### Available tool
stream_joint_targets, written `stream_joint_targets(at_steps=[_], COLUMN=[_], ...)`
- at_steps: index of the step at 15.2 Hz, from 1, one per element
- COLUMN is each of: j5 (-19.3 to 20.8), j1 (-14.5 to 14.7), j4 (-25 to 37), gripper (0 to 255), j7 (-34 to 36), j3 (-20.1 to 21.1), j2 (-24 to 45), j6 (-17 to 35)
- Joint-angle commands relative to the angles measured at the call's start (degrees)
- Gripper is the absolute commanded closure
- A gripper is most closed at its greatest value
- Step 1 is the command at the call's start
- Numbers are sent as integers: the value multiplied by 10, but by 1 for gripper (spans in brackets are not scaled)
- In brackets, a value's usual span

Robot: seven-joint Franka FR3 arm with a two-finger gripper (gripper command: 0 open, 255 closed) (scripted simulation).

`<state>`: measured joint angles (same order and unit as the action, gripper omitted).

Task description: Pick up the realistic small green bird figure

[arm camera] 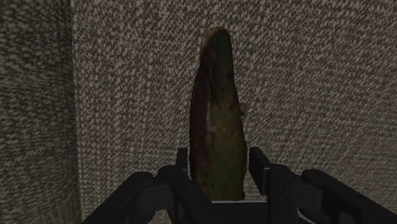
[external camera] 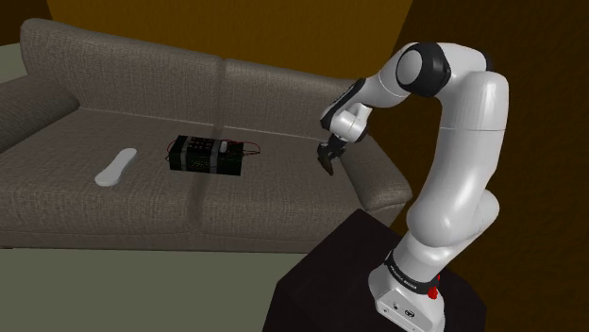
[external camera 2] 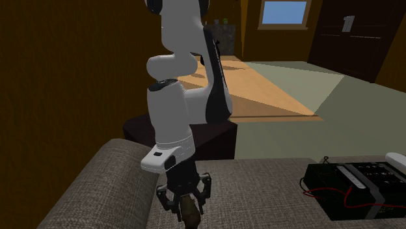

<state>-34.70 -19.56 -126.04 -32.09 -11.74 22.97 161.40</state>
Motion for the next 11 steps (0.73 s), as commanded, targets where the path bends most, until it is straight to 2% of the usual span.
stream_joint_targets(at_steps=[1,9,11], j5=[13,70,71], j1=[8,35,35], j4=[-3,-8,-8], gripper=[255,255,255], j7=[13,62,63], j3=[-10,-47,-47], j2=[-13,-65,-66], j6=[-10,-54,-55])
